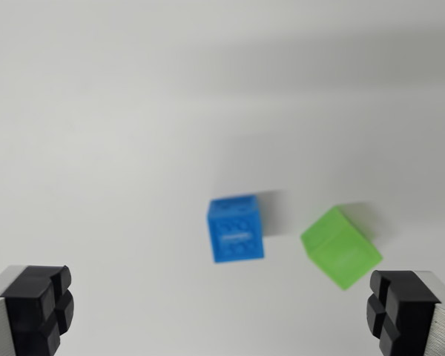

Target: Stack cube

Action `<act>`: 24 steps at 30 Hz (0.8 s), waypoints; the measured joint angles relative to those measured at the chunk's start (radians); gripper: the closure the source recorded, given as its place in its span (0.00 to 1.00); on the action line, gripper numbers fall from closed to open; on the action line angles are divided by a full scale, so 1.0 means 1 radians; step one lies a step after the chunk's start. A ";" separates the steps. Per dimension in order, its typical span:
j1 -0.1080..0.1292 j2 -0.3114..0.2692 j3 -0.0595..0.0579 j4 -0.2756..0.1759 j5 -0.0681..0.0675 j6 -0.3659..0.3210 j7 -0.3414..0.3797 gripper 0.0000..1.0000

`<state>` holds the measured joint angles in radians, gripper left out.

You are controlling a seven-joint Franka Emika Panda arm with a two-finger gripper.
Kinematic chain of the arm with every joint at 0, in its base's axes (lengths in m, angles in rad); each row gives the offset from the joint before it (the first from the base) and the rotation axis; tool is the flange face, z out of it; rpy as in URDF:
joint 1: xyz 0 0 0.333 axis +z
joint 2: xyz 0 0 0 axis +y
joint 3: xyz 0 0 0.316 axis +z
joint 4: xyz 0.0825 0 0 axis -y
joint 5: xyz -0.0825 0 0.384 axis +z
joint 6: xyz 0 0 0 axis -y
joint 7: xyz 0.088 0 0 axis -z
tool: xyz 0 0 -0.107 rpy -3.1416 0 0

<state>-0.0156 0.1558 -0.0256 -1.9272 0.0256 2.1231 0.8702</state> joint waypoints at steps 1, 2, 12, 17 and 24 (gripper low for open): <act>0.000 0.000 0.000 0.000 0.000 0.000 0.000 0.00; 0.000 0.000 0.000 0.000 0.000 0.000 0.000 0.00; 0.000 0.000 0.000 0.000 0.000 0.000 0.000 0.00; 0.000 0.000 0.000 -0.004 0.000 0.002 0.000 0.00; 0.000 0.000 0.000 -0.024 0.000 0.018 -0.004 0.00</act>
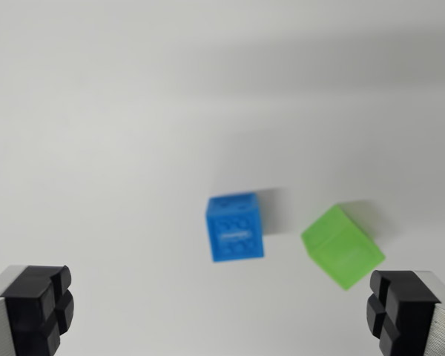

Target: Stack cube

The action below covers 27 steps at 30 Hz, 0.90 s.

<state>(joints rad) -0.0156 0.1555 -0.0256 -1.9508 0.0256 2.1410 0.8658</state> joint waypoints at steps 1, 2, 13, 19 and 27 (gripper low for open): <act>0.000 0.000 0.000 -0.004 0.000 0.003 -0.001 0.00; 0.000 -0.001 0.000 -0.009 0.000 0.007 -0.002 0.00; 0.000 -0.003 0.001 -0.069 0.000 0.060 -0.014 0.00; 0.000 -0.004 0.001 -0.108 0.000 0.095 -0.024 0.00; 0.000 -0.003 0.002 -0.171 -0.001 0.154 -0.040 0.00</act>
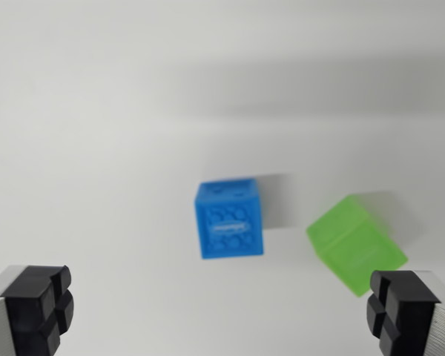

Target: Stack cube

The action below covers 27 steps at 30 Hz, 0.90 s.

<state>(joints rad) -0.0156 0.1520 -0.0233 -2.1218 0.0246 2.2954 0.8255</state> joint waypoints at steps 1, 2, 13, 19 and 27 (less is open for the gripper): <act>0.000 0.000 0.000 -0.009 0.000 0.008 -0.002 0.00; 0.000 0.000 0.000 -0.013 0.000 0.012 -0.004 0.00; 0.000 0.017 0.002 -0.103 -0.002 0.112 -0.028 0.00; 0.000 0.036 0.003 -0.148 -0.004 0.170 -0.043 0.00; 0.000 0.067 0.005 -0.204 -0.007 0.251 -0.062 0.00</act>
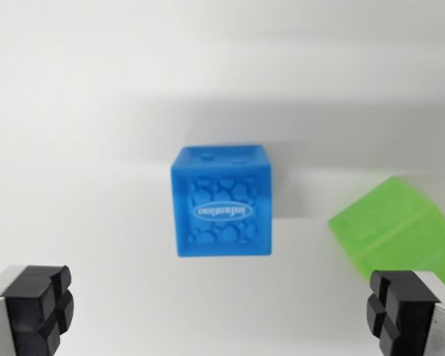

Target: Stack cube

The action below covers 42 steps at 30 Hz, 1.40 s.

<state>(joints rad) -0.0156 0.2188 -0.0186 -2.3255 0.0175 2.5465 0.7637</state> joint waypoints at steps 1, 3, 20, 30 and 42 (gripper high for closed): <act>0.000 0.005 0.000 -0.008 -0.001 0.012 -0.002 0.00; 0.000 0.016 0.001 -0.021 -0.002 0.033 -0.007 0.00; 0.000 0.162 0.003 -0.047 -0.004 0.199 -0.024 0.00; 0.000 0.251 0.005 -0.026 -0.004 0.269 -0.025 0.00; -0.001 0.297 0.007 -0.013 -0.004 0.301 -0.025 1.00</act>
<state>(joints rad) -0.0171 0.5162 -0.0121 -2.3380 0.0135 2.8479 0.7385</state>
